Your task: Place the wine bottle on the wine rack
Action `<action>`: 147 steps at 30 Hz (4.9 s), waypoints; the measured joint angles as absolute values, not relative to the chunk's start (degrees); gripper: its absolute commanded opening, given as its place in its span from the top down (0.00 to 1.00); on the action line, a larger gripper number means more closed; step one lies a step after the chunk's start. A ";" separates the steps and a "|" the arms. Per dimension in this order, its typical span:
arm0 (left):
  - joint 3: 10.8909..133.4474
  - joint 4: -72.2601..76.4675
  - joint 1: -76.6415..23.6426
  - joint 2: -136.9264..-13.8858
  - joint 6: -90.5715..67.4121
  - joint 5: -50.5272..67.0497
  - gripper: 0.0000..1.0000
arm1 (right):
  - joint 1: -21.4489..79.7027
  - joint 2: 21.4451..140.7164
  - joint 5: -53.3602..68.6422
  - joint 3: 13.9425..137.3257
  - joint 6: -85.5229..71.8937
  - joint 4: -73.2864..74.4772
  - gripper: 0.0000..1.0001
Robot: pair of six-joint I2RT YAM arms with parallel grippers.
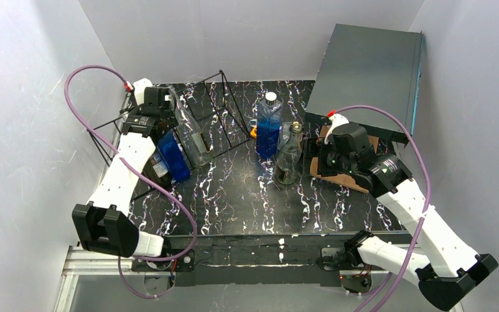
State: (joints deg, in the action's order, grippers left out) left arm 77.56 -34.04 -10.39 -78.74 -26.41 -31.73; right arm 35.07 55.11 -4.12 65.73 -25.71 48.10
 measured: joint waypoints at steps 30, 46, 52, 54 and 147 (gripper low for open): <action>82.24 -26.39 0.99 -90.54 -25.12 -20.21 1.00 | 35.07 54.74 -4.51 63.83 -25.50 47.81 0.00; 84.44 -26.02 4.43 -93.06 -23.18 -11.86 0.92 | 35.07 54.74 -4.51 63.83 -25.47 47.81 0.00; 85.25 -25.45 5.06 -94.00 -23.24 -11.03 0.68 | 35.07 54.59 -4.56 63.83 -25.45 47.81 0.00; 85.25 -25.32 5.15 -94.00 -23.35 -10.83 0.58 | 35.07 54.37 -4.60 63.83 -25.47 47.83 0.00; 74.19 14.59 -34.65 -96.31 -6.61 17.54 0.08 | 35.07 48.77 -3.25 62.83 -25.36 46.50 0.00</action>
